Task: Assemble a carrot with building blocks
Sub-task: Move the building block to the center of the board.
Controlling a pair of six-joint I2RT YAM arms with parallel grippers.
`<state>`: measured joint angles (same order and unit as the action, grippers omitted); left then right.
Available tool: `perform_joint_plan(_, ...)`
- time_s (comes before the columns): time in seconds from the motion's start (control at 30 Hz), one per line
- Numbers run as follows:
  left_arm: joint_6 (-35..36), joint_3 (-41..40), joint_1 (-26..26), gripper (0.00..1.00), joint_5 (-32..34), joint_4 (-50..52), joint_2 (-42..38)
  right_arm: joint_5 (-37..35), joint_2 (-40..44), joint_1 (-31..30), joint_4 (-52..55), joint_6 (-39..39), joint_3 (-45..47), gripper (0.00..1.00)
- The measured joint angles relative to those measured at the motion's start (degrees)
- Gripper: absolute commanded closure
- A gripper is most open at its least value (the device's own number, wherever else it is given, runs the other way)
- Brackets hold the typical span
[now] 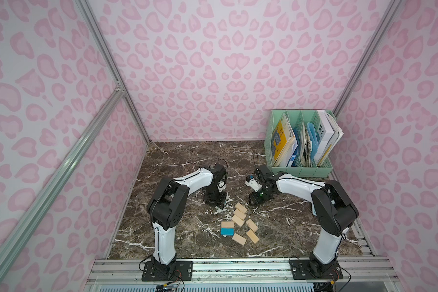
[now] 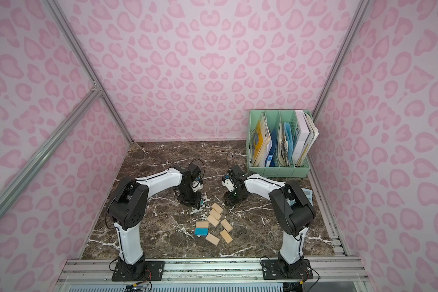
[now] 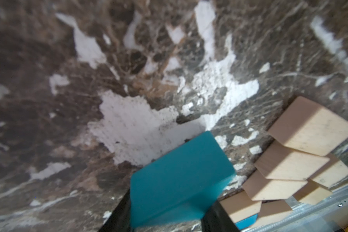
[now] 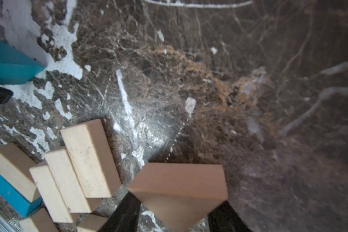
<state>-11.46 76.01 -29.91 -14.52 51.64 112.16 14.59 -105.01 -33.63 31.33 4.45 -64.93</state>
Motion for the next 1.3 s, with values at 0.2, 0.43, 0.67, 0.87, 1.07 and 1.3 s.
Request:
perform_joint_plan(0.2, -0.2, 0.35, 0.0, 0.58, -0.2, 0.46, 0.22, 0.0, -0.07, 0.04, 0.02, 0.07, -0.09, 0.46)
perform_joint_plan(0.43, -0.15, 2.34, 0.0, 0.57, -0.35, 0.76, 1.46, -0.04, -0.09, 0.11, 0.04, 0.07, -0.15, 0.46)
perform_joint_plan(0.67, 1.11, 3.93, 0.0, 0.55, 0.63, 1.29, 2.38, -0.04, 0.04, 0.11, -0.17, 0.09, 0.07, 0.46)
perform_joint_plan(0.87, 2.43, 4.79, 0.0, 0.53, 1.73, 1.55, 2.51, -0.04, 0.11, 0.11, -0.2, 0.22, 0.11, 0.46)
perform_joint_plan(1.07, 3.06, 5.46, 0.0, 0.52, 2.1, 2.05, 2.75, -0.02, 0.37, 0.11, -0.46, 0.22, 0.44, 0.45)
perform_joint_plan(1.3, 3.96, 7.56, 0.0, 0.52, 2.12, 2.8, 3.17, 0.42, 1.2, 0.26, -0.87, 0.2, 1.49, 0.44)
